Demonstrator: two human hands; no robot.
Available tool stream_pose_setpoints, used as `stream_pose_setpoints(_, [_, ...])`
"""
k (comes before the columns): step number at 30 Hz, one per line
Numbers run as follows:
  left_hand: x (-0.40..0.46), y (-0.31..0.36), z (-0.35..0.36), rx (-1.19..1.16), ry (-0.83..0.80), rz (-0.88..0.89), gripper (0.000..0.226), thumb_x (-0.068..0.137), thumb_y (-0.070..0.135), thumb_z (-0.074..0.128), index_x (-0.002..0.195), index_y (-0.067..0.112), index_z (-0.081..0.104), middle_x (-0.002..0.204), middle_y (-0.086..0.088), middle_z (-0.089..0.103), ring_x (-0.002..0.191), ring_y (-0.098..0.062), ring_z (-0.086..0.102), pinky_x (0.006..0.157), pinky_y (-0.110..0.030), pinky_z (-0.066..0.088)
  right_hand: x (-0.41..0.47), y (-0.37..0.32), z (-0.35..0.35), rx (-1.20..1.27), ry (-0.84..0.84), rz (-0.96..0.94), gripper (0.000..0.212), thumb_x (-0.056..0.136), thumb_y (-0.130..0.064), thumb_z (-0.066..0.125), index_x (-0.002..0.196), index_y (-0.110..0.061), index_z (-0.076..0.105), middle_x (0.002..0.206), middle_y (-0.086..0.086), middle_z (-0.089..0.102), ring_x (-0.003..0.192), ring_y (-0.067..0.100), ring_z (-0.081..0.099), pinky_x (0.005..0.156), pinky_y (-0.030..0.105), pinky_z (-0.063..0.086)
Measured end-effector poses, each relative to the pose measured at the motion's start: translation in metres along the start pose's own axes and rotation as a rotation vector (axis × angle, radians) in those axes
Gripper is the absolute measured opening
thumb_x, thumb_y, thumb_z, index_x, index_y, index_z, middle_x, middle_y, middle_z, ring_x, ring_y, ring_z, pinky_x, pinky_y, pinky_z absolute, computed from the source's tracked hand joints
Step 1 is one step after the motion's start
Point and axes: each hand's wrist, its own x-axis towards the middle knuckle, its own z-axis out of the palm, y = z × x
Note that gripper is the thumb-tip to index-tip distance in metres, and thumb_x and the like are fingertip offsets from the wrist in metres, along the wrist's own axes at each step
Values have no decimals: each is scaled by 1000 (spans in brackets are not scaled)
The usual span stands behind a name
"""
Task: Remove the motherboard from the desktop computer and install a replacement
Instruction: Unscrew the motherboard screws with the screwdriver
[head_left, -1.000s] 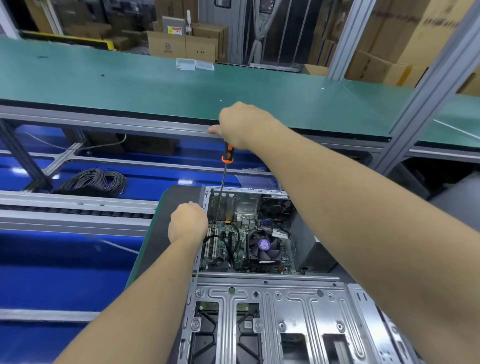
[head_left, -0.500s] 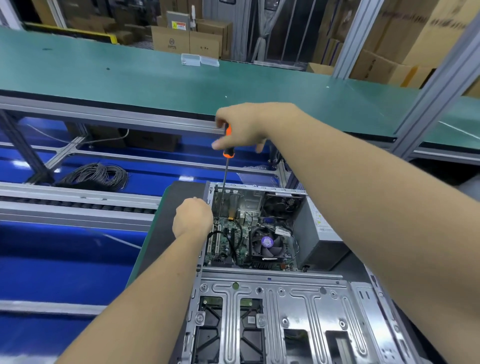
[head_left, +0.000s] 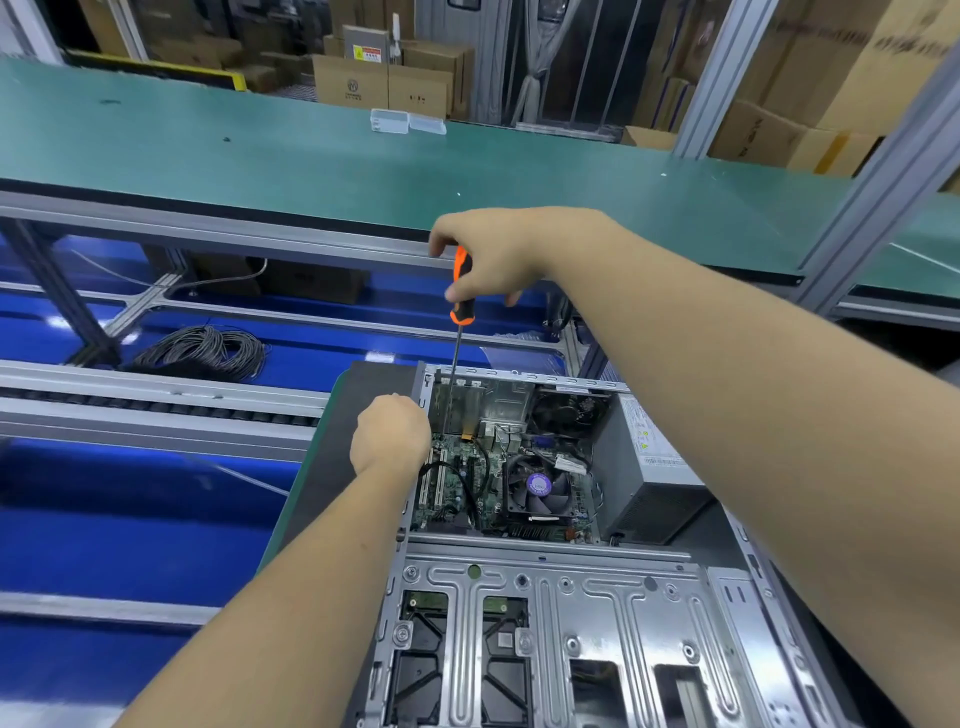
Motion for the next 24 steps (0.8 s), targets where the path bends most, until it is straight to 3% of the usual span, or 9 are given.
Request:
stream_pose_setpoints(3, [1,0,-1,77,-16,30,39,104,5,25,127,-6,55,124,-26,61,112,-42,60,73,-36,38,3,2,0,-203,104,85,45,102,-48,44,86,-7,54,80,7,56,63,26,58,55,33,43])
stream_pose_setpoints(6, [1,1,-1,103,-10,35,40,105,7,25,129,-4,55,125,-23,61,112,-40,60,74,-35,37,1,3,-1,-82,42,-27,20,99,-28,57,111,-13,58,101,6,59,81,27,59,69,35,49])
stream_pose_setpoints(7, [1,0,-1,101,-7,31,41,105,8,24,129,-4,55,125,-22,62,112,-40,60,75,-35,38,-2,2,-3,-27,-6,-38,26,97,-27,59,119,-16,54,106,4,57,79,26,61,68,36,52])
stream_pose_setpoints(11, [0,1,-1,67,3,20,42,106,11,24,127,-2,58,122,-21,64,109,-39,61,75,-35,39,-1,1,-1,-205,75,79,46,101,-50,47,93,-6,56,84,7,58,59,20,54,50,30,41])
stream_pose_setpoints(15, [1,1,-1,-7,8,-18,43,107,17,25,123,-3,60,120,-22,65,108,-40,62,77,-36,41,-2,1,-1,-5,17,-45,30,98,-33,60,120,-15,54,106,6,58,73,23,62,62,32,51])
stream_pose_setpoints(16, [1,1,0,-25,10,-27,43,107,18,26,122,-3,61,119,-23,65,107,-40,62,78,-37,42,-4,1,-2,-12,-3,-18,33,97,-39,59,119,-15,52,102,5,56,68,21,61,59,32,51])
stream_pose_setpoints(19, [0,1,0,-63,22,-55,45,108,21,26,120,-4,61,117,-23,66,106,-40,62,79,-38,43,-2,0,-1,-246,71,99,48,103,-50,42,84,-7,53,75,7,55,62,25,53,52,32,38])
stream_pose_setpoints(22, [1,1,0,-79,20,-67,44,108,21,27,120,-3,61,118,-23,65,107,-40,62,81,-38,43,1,2,-3,-118,38,1,21,99,-31,55,105,-11,59,102,9,63,93,32,62,76,40,53])
stream_pose_setpoints(24, [1,1,-1,-82,14,-76,45,108,22,26,121,-3,61,118,-23,65,106,-40,62,80,-38,43,-3,0,-6,-45,-14,-18,23,93,-21,61,115,-18,54,112,6,60,94,32,65,81,44,56])
